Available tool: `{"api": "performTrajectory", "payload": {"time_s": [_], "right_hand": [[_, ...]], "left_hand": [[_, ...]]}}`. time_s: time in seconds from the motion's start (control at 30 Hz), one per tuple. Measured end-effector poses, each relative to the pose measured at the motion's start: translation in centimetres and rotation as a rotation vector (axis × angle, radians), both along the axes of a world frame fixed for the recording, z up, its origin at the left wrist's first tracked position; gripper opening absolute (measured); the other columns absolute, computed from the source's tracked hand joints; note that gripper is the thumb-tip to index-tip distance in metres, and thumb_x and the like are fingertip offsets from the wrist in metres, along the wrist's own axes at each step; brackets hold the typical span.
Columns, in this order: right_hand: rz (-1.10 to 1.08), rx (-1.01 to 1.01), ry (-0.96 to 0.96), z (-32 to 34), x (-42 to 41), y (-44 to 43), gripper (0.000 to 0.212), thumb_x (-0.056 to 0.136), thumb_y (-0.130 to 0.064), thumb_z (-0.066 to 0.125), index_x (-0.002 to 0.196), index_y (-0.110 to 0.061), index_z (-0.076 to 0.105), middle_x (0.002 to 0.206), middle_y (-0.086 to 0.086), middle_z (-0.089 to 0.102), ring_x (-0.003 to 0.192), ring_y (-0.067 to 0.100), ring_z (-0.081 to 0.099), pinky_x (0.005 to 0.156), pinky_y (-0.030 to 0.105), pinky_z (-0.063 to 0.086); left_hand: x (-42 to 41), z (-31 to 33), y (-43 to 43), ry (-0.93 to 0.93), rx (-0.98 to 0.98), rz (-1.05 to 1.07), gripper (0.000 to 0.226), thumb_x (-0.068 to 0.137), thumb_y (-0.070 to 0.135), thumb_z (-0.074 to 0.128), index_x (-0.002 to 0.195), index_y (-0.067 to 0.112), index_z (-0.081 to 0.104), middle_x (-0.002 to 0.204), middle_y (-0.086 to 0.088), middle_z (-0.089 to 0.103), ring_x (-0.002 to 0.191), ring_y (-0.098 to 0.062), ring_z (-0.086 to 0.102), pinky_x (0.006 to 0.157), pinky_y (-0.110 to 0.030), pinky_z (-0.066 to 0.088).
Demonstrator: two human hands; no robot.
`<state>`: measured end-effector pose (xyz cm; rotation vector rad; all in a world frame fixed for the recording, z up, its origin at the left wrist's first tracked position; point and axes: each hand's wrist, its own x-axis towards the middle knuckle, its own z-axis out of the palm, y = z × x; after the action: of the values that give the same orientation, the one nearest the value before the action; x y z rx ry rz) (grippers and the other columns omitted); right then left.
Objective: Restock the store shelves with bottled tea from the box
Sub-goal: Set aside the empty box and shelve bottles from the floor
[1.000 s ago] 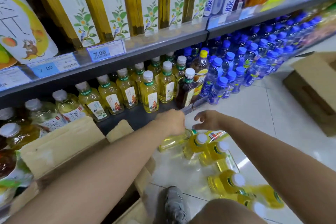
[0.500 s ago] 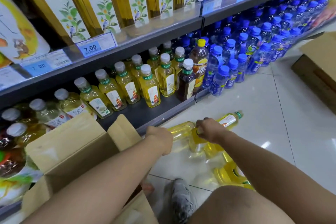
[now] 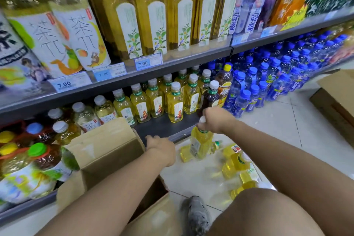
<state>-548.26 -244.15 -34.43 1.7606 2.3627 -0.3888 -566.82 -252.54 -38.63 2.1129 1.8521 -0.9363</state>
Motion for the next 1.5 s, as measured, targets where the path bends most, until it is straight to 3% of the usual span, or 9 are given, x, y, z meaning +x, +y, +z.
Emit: {"api": "performTrajectory", "payload": {"time_s": [0.13,0.3,0.5,0.73,0.87,1.0,1.13,1.37,1.5], "right_hand": [[-0.011,0.075,0.048,3.2,-4.0,1.6,0.044,0.085,-0.053,0.059,0.072,-0.011,0.054,0.067,0.005,0.056,0.067,0.025,0.058,0.050,0.030,0.039],[-0.068,0.086,0.107,3.6,-8.4,4.3,0.046,0.087,-0.049,0.059,0.065,-0.010,0.049,0.063,0.005,0.053,0.062,0.024,0.055,0.050,0.030,0.037],[-0.005,0.057,0.059,1.4,-12.6,6.9,0.041,0.090,-0.046,0.059,0.091,-0.005,0.061,0.088,0.012,0.060,0.081,0.028,0.059,0.063,0.032,0.042],[0.016,0.077,-0.001,0.8,-15.5,10.2,0.044,0.091,-0.050,0.056,0.085,-0.007,0.059,0.088,0.011,0.060,0.088,0.030,0.064,0.070,0.034,0.049],[0.144,0.017,-0.191,-0.3,-16.2,11.0,0.044,0.097,-0.045,0.045,0.113,-0.008,0.061,0.111,0.011,0.063,0.106,0.031,0.059,0.093,0.037,0.046],[0.287,0.009,-0.149,-0.9,-16.5,11.2,0.034,0.098,-0.032,0.052,0.125,-0.011,0.055,0.121,0.015,0.059,0.108,0.032,0.056,0.089,0.037,0.046],[0.381,-0.005,-0.105,-0.8,-16.1,11.9,0.043,0.097,-0.020,0.055,0.140,-0.024,0.048,0.131,0.011,0.055,0.115,0.031,0.054,0.092,0.033,0.044],[0.387,0.031,-0.143,-1.2,-16.4,13.2,0.040,0.101,-0.014,0.046,0.140,-0.021,0.047,0.132,0.011,0.053,0.116,0.029,0.052,0.091,0.033,0.042],[0.350,0.026,-0.097,-1.6,-16.8,14.1,0.030,0.100,-0.010,0.046,0.128,-0.012,0.054,0.127,0.014,0.057,0.109,0.029,0.054,0.082,0.030,0.037]], "left_hand": [[-3.5,-0.7,-1.4,-0.097,0.098,0.031,0.044,0.098,0.035,0.043,0.137,0.021,0.055,0.137,-0.009,0.052,0.129,-0.034,0.043,0.112,-0.055,0.028],[-6.8,-2.1,-2.6,-0.218,0.159,-0.007,0.042,0.102,0.039,0.034,0.136,0.022,0.052,0.133,-0.008,0.053,0.127,-0.029,0.042,0.114,-0.048,0.023],[-8.4,-4.5,-3.7,-0.371,0.260,-0.062,0.051,0.104,0.038,0.022,0.129,0.020,0.063,0.131,0.000,0.057,0.136,-0.023,0.031,0.122,-0.049,0.003],[-8.8,-5.8,-4.0,-0.405,0.324,-0.118,0.059,0.101,0.038,0.016,0.128,0.013,0.062,0.132,-0.004,0.055,0.139,-0.024,0.030,0.123,-0.049,-0.007],[-9.0,-5.0,-2.9,-0.365,0.251,-0.155,0.057,0.101,0.040,0.020,0.129,0.012,0.061,0.134,-0.010,0.055,0.134,-0.028,0.037,0.124,-0.050,0.002],[-8.8,-3.5,-0.1,-0.364,0.173,-0.114,0.044,0.099,0.038,0.041,0.136,0.016,0.052,0.131,-0.008,0.055,0.123,-0.030,0.045,0.111,-0.044,0.033],[-8.4,-2.4,3.5,-0.557,0.167,0.135,0.034,0.098,0.036,0.051,0.126,0.017,0.055,0.125,-0.006,0.058,0.118,-0.028,0.051,0.095,-0.046,0.051],[-7.9,-3.1,7.3,-0.615,0.217,0.309,0.037,0.097,0.035,0.057,0.128,0.015,0.056,0.124,-0.008,0.061,0.111,-0.029,0.062,0.088,-0.041,0.056],[-7.6,-3.5,9.7,-0.575,0.121,0.313,0.046,0.096,0.038,0.056,0.137,0.018,0.053,0.136,-0.009,0.056,0.123,-0.031,0.055,0.099,-0.046,0.050]]}}
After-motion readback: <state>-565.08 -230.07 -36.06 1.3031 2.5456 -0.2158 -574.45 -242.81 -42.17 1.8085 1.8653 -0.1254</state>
